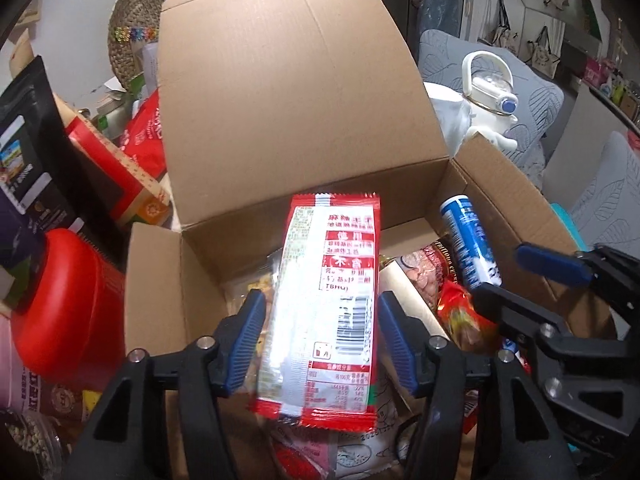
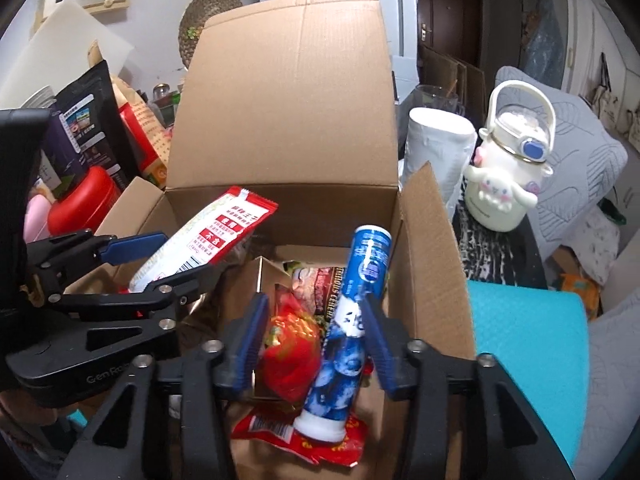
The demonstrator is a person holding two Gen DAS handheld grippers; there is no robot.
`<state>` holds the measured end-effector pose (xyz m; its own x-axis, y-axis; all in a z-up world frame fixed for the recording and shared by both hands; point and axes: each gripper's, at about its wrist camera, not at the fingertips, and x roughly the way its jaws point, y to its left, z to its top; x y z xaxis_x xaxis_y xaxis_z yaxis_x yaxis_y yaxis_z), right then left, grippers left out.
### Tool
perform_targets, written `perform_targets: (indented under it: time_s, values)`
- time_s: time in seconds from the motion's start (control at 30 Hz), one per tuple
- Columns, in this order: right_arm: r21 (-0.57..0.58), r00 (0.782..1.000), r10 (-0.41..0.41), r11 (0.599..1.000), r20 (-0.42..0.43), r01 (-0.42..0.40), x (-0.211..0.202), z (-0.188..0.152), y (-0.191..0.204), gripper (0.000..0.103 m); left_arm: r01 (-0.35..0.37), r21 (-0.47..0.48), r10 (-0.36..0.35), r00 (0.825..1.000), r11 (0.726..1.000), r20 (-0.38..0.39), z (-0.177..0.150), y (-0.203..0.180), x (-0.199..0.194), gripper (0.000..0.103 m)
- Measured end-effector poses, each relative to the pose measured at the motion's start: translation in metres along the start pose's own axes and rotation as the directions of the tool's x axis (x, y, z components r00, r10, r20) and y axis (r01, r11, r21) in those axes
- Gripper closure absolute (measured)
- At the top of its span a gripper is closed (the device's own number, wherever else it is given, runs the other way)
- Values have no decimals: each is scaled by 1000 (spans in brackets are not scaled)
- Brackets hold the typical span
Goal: Organize snacks
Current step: 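Lower the wrapper and packet into the box and open both grippers, then withdraw both open grippers up and back from the box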
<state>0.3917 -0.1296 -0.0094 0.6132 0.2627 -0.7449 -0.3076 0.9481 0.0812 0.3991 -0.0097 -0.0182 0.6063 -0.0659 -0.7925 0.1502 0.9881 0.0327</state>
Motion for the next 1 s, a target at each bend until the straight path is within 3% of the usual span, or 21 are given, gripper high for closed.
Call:
perform_targets:
  time_s: [0.2, 0.5, 1.0]
  values:
    - [7, 999, -33, 999, 15, 33, -18, -3, -3, 51, -11, -7, 11, 1000, 1000, 6, -4, 0, -11, 34]
    - [-7, 992, -54, 998, 114, 55, -69, 4, 7, 51, -16, -20, 18, 995, 1000, 99, 0, 0, -64, 33]
    - [-23, 943, -71, 996, 326, 83, -181, -4, 38, 51, 8, -23, -1, 960, 1000, 281, -19, 1, -179, 33]
